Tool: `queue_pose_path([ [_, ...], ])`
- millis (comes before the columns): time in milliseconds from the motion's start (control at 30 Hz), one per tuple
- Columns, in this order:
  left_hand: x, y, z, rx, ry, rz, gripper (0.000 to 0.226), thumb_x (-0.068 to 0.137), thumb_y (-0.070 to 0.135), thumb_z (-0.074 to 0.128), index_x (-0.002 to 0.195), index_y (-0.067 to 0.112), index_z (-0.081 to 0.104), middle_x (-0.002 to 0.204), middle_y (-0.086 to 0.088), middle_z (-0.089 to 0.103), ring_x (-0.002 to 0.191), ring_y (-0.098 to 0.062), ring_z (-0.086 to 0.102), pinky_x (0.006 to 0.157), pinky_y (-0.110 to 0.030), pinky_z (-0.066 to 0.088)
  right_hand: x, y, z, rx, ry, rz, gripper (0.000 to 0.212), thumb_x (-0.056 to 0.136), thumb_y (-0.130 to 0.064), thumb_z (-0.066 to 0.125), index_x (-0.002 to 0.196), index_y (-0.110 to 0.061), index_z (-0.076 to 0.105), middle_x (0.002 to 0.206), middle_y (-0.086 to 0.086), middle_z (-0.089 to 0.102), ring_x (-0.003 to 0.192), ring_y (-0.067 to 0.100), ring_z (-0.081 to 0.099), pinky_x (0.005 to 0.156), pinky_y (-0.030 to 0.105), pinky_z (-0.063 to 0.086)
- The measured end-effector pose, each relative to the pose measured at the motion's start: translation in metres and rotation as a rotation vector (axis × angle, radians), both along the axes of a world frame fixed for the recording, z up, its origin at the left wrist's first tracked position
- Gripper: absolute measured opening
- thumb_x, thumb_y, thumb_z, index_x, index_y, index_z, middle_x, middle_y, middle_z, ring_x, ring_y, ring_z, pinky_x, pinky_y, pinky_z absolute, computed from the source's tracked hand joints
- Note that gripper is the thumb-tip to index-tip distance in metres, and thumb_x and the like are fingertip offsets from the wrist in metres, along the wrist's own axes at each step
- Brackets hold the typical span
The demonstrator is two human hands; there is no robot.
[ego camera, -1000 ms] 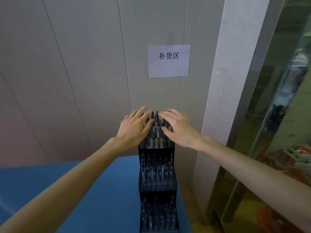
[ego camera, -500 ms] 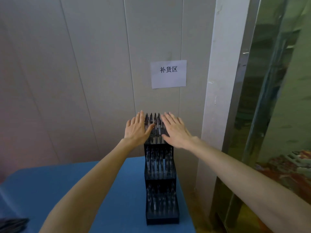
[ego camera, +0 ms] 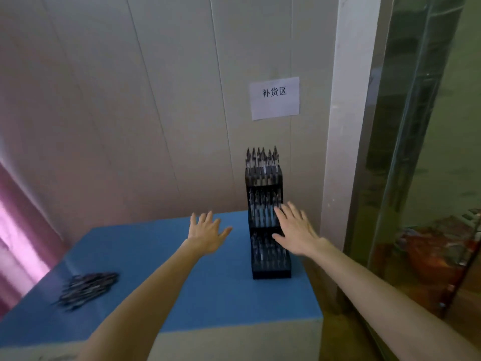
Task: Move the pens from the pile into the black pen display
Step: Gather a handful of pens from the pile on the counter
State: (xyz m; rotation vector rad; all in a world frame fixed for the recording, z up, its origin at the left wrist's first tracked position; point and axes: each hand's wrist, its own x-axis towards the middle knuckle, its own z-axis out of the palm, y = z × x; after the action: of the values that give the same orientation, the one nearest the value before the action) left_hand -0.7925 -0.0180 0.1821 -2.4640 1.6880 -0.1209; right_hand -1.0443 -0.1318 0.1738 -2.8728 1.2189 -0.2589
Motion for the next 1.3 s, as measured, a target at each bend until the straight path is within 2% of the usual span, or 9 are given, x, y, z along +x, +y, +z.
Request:
queue_pose_path([
  [133,0.022,0.06,-0.019,0.066,0.036,0.063,0.076,0.102,0.066,0.016,0.16,0.019,0.024,0.169,-0.011,0.012,0.153,-0.031,0.016,0.124,-0.057,0.005,0.009,0.046,-0.022,0.057,-0.014,0.068,0.082,0.103,-0.047,0.048,0.163,-0.013,0.003,0.17,0.008,0.004,0.157,0.028,-0.004,0.126,0.049,0.01],
  [367,0.081,0.153,-0.049,0.111,0.091,0.186,0.07,0.103,0.065,0.02,0.159,0.022,0.025,0.167,-0.014,0.014,0.151,-0.035,0.021,0.123,-0.056,0.011,0.074,0.102,-0.06,0.15,0.117,0.149,0.085,0.103,-0.047,0.05,0.163,-0.012,0.0,0.17,0.009,0.004,0.157,0.03,-0.004,0.126,0.048,0.012],
  [500,0.128,0.207,-0.056,0.145,0.122,0.215,0.074,0.104,0.063,0.026,0.161,0.018,0.017,0.169,-0.012,0.009,0.151,-0.035,0.022,0.122,-0.053,0.02,0.156,0.127,-0.07,0.205,0.165,0.17,0.087,0.103,-0.048,0.05,0.162,-0.01,-0.001,0.169,0.012,0.008,0.156,0.033,0.003,0.124,0.047,0.017],
  [667,0.22,0.279,-0.075,0.16,0.166,0.298,0.07,0.101,0.06,0.04,0.153,0.015,0.03,0.154,-0.011,0.035,0.132,-0.035,0.048,0.102,-0.049,0.046,0.291,0.18,-0.085,0.441,0.088,0.17,0.082,0.099,-0.042,0.058,0.159,-0.008,0.013,0.162,0.013,0.025,0.15,0.034,0.022,0.119,0.046,0.029],
  [767,0.281,0.318,-0.083,0.208,0.175,0.349,0.067,0.101,0.056,0.043,0.151,0.012,0.033,0.149,-0.012,0.041,0.128,-0.034,0.053,0.097,-0.045,0.048,0.37,0.221,-0.091,0.523,0.096,0.262,0.084,0.101,-0.041,0.057,0.161,-0.008,0.007,0.166,0.012,0.017,0.153,0.034,0.017,0.121,0.047,0.027],
  [833,0.32,0.339,-0.09,0.216,0.185,0.381,0.061,0.101,0.053,0.044,0.146,0.011,0.038,0.143,-0.012,0.046,0.123,-0.034,0.056,0.094,-0.043,0.049,0.413,0.249,-0.092,0.504,0.116,0.348,0.085,0.103,-0.039,0.054,0.162,-0.01,0.001,0.169,0.009,0.012,0.155,0.031,0.013,0.123,0.046,0.023],
  [1000,0.393,0.374,-0.11,0.202,0.245,0.419,0.052,0.101,0.049,0.046,0.138,0.012,0.047,0.127,-0.01,0.054,0.114,-0.032,0.059,0.092,-0.043,0.049,0.492,0.298,-0.105,0.427,0.166,0.443,0.082,0.103,-0.041,0.054,0.163,-0.012,0.006,0.167,0.01,0.021,0.152,0.03,0.023,0.12,0.046,0.03],
  [1200,0.45,0.373,-0.136,0.098,0.322,0.428,0.047,0.102,0.048,0.046,0.136,0.016,0.052,0.129,-0.006,0.061,0.116,-0.028,0.06,0.093,-0.041,0.05,0.558,0.293,-0.118,0.378,0.159,0.457,0.07,0.104,-0.039,0.052,0.16,-0.012,0.02,0.161,0.009,0.033,0.146,0.029,0.034,0.115,0.044,0.038],
  [1300,0.473,0.36,-0.15,0.048,0.339,0.413,0.046,0.103,0.046,0.046,0.14,0.019,0.051,0.137,-0.004,0.059,0.122,-0.026,0.058,0.097,-0.041,0.05,0.588,0.273,-0.123,0.39,0.11,0.416,0.058,0.105,-0.035,0.052,0.155,-0.012,0.032,0.154,0.007,0.043,0.138,0.026,0.044,0.107,0.04,0.046],
])
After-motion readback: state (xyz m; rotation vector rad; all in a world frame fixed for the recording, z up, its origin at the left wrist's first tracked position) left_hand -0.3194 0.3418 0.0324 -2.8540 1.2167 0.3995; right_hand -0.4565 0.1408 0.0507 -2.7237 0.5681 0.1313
